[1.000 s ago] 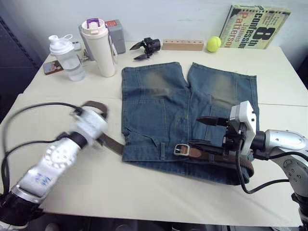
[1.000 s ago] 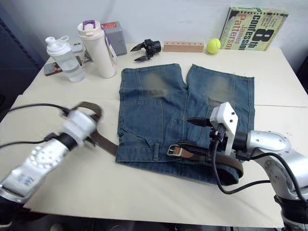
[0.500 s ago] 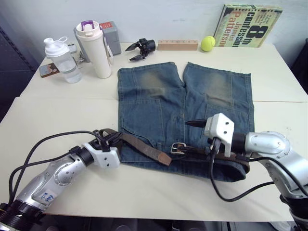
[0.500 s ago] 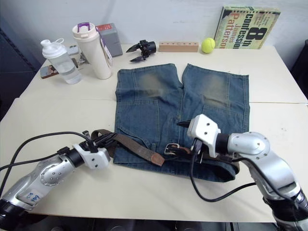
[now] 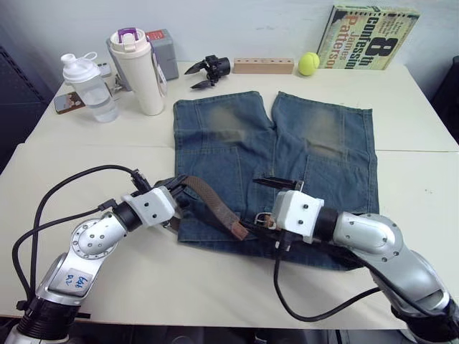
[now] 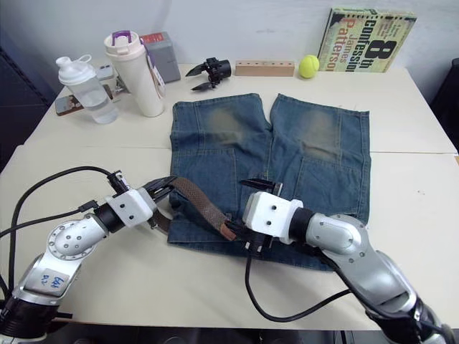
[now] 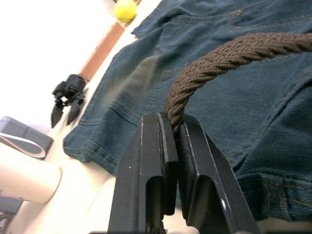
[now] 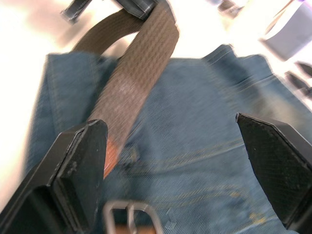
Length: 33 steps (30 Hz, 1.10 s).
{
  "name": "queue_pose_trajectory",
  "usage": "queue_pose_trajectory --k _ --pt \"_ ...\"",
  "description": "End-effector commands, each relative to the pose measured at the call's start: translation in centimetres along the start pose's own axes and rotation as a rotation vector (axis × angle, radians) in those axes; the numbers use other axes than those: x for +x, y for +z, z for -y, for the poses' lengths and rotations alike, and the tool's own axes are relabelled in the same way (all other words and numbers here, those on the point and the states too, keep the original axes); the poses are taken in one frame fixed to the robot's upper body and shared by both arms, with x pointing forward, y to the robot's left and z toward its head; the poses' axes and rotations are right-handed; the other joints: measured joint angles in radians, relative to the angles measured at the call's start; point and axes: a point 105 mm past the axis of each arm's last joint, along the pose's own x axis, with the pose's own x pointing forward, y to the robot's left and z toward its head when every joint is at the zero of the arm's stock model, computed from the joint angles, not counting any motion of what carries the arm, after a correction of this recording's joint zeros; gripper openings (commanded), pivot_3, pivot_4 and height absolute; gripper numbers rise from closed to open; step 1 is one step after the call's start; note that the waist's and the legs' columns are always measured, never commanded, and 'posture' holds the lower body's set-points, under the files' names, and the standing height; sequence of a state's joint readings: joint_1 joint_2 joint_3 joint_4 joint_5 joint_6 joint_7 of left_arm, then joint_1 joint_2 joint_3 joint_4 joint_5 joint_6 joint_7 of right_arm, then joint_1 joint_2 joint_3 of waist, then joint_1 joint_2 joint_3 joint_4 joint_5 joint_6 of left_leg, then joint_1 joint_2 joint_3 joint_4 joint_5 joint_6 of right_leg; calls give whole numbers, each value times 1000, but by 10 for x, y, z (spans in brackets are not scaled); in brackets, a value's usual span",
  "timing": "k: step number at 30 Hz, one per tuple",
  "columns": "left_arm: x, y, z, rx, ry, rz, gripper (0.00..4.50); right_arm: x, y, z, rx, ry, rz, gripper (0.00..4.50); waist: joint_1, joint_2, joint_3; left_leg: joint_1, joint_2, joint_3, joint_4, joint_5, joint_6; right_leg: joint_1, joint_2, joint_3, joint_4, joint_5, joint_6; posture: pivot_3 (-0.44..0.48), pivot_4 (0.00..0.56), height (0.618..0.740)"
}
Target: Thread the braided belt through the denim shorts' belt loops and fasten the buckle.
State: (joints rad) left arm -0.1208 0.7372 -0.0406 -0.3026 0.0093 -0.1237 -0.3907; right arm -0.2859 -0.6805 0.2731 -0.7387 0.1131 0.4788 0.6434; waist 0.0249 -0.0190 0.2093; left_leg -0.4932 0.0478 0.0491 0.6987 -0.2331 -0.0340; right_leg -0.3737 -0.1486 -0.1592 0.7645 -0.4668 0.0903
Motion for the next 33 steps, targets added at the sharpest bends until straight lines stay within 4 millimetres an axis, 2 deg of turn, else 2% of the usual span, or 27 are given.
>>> queue_pose_trajectory --k 1,4,9,14,18,24,27,30,33 --pt "7 15 -12 19 21 47 59 13 12 -6 22 -44 65 4500 0 0 0 0 0 0 0 0 0 0 0 0 0 0 0 0 150 657" --pt "16 16 -22 24 40 40 59 22 14 -12 87 -42 91 4500 0 -1 0 0 0 0 0 1 -1 0 1 -1 1 0 0 0 150 657" --pt "27 19 -30 25 60 32 59 27 7 -8 85 -58 67 4500 -1 -1 0 0 -1 0 0 2 0 0 0 0 1 0 0 0 150 657" --pt "31 29 -30 23 59 60 59 39 -13 10 4 -209 -54 4500 -7 -1 0 0 -1 1 0 2 -1 -1 1 0 2 0 0 0 150 657" --pt "30 29 -28 15 57 57 59 44 -17 12 -25 -271 -85 4500 -6 -1 0 0 -1 1 0 2 -1 -1 1 0 2 0 -1 0 150 657" --pt "29 31 -32 6 69 70 59 42 -22 20 -67 -406 -129 4500 -4 -1 0 0 -1 2 0 3 -1 -1 0 0 3 0 -1 0 150 657" --pt "27 31 -33 -4 76 75 59 29 -38 34 -123 -534 -210 4500 -4 -1 0 0 -1 2 0 3 -1 -1 1 0 3 0 -1 0 150 657" --pt "27 30 -32 1 70 73 59 18 -46 41 -147 -610 -249 4500 -3 -1 0 0 -1 2 0 3 -1 -1 0 0 3 0 -1 0 150 657" --pt "27 30 -34 2 76 74 59 16 -43 35 -241 -620 -236 4500 -5 -1 0 0 -1 3 0 3 -1 -2 1 1 3 0 -1 0 150 657"
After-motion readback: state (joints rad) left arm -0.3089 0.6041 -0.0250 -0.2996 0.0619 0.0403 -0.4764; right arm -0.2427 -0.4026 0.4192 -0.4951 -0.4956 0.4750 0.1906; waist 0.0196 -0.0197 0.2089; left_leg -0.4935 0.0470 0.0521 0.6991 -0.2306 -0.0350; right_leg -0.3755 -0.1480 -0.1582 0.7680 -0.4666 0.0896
